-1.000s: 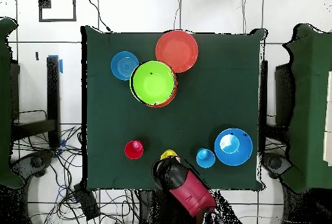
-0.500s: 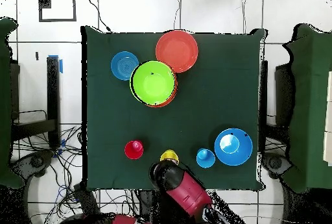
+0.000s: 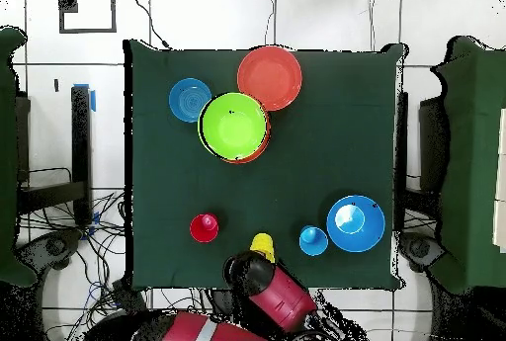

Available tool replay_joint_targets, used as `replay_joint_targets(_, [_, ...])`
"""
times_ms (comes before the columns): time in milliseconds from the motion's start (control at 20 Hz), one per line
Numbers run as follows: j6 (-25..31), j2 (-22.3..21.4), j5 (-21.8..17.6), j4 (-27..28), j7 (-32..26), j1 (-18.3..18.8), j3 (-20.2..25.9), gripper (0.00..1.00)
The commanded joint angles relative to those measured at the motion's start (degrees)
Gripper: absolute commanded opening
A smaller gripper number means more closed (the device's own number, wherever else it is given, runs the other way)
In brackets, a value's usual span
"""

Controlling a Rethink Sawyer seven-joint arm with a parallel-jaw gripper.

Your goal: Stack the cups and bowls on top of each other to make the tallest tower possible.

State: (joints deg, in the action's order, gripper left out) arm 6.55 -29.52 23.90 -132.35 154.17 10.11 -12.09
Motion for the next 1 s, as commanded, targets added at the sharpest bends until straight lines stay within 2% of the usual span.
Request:
replay_joint_targets(50, [-4.5, 3.6, -2.3, 1.2, 5.1, -1.1, 5.3, 1.0])
replay_joint_targets(200, [-3.1, 3.5, -2.5, 2.4, 4.4, -1.8, 4.0, 1.0])
replay_joint_targets(250, [-4.2, 3.4, -3.6, 2.8, 3.7, -1.7, 3.7, 0.0])
replay_joint_targets(400, [-5.2, 3.1, -4.9, 3.2, 2.5, -1.6, 3.3, 0.0])
replay_joint_targets(550, [-4.0, 2.9, -6.0, 3.6, 1.8, -0.2, 3.5, 0.0])
replay_joint_targets(700, [-3.4, 2.7, -6.8, 4.5, 1.7, -0.6, 2.1, 0.0])
replay_joint_targets(750, [-2.9, 2.3, -7.1, 4.0, 1.7, 1.0, 3.3, 0.0])
replay_joint_targets(850, [-3.4, 2.5, -7.9, 4.9, 1.6, -0.5, 1.6, 0.0])
replay_joint_targets(1000, [-2.4, 2.0, -8.1, 4.6, 2.0, 0.5, 2.3, 0.0])
